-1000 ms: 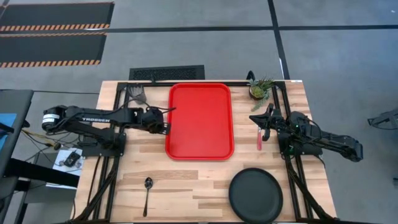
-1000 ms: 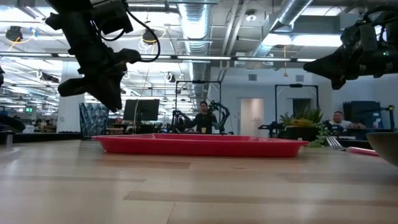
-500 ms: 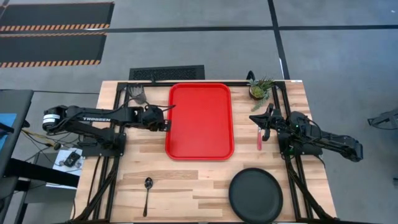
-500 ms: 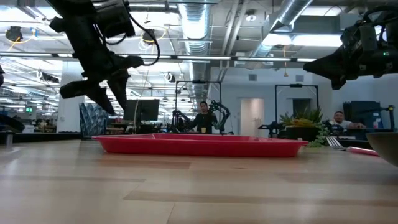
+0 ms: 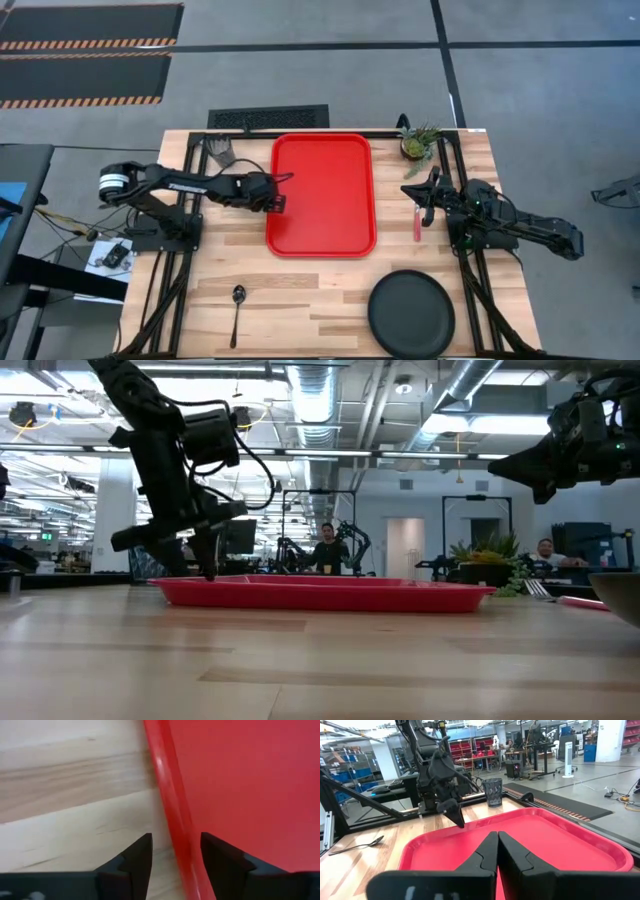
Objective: Pick and place plate/cup/fork/spoon on tray
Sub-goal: Adjust the red tray
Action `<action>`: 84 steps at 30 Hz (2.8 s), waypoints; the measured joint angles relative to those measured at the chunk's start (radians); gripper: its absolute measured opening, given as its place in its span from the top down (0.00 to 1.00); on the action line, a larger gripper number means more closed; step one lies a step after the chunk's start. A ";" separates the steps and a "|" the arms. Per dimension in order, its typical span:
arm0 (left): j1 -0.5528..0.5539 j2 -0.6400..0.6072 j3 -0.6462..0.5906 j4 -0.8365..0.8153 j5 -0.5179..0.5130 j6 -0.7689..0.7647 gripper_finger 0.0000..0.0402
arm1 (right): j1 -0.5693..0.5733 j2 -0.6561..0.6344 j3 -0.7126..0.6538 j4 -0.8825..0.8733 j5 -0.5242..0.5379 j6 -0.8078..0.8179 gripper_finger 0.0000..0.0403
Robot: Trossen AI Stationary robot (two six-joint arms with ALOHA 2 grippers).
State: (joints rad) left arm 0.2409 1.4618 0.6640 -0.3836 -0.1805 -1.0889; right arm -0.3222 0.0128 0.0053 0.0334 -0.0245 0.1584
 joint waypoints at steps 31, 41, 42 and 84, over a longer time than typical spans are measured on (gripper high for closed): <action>0.063 0.052 0.001 0.084 0.014 0.136 0.92 | 0.000 0.000 0.000 0.000 0.000 0.000 0.92; 0.128 0.030 0.000 0.077 0.022 0.239 0.93 | 0.000 0.000 0.000 0.000 0.000 0.000 0.92; 0.134 0.019 0.000 0.074 0.017 0.251 0.93 | 0.000 0.000 0.000 0.000 0.000 0.000 0.92; 0.306 -0.210 0.000 0.312 0.137 1.430 0.93 | 0.000 0.000 0.000 0.000 0.000 0.000 0.92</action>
State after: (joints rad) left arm 0.5467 1.2514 0.6640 -0.0716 -0.0430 0.3413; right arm -0.3218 0.0128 0.0051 0.0338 -0.0250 0.1585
